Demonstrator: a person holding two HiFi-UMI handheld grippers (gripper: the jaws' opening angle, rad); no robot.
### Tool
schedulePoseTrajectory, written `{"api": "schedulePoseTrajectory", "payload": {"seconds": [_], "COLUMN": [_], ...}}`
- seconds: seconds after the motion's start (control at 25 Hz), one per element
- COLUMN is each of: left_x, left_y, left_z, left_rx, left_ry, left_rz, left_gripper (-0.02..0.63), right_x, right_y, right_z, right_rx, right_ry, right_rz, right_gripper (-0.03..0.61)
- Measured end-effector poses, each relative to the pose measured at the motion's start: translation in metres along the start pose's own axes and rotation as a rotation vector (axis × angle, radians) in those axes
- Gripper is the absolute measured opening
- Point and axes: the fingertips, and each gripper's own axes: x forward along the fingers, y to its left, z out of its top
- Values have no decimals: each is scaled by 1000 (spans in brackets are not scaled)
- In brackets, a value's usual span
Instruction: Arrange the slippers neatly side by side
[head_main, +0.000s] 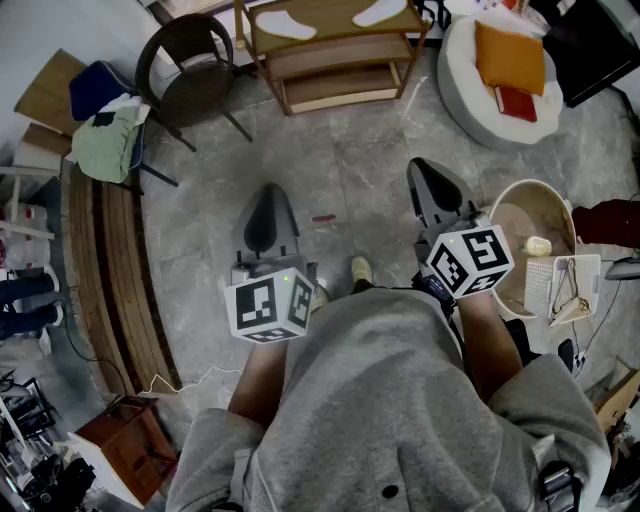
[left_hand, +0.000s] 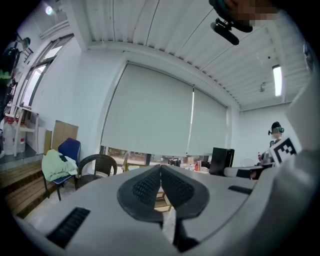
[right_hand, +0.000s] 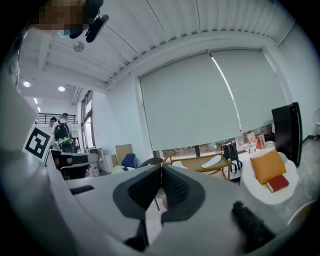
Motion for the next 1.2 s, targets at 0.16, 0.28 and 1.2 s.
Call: {"api": "schedulePoseTrajectory", "payload": {"seconds": [0.16,0.28,1.2], "left_x": [7,8,17], "left_y": [-14,-24,-45], "left_z": [-4,-6,-6], "left_rx": [10,20,56], "left_ry": [13,12,18], "left_rz": [-13,-10,-12], "left_gripper": [14,14,14], "right_x": [-2,-5,1], "right_y": [-13,-22,-43], "right_z": [-2,-6,-5], "right_rx": [-2,-4,69], "right_ry": [9,10,-27], "right_rz": [0,-2,50], "right_gripper": [23,25,25]}}
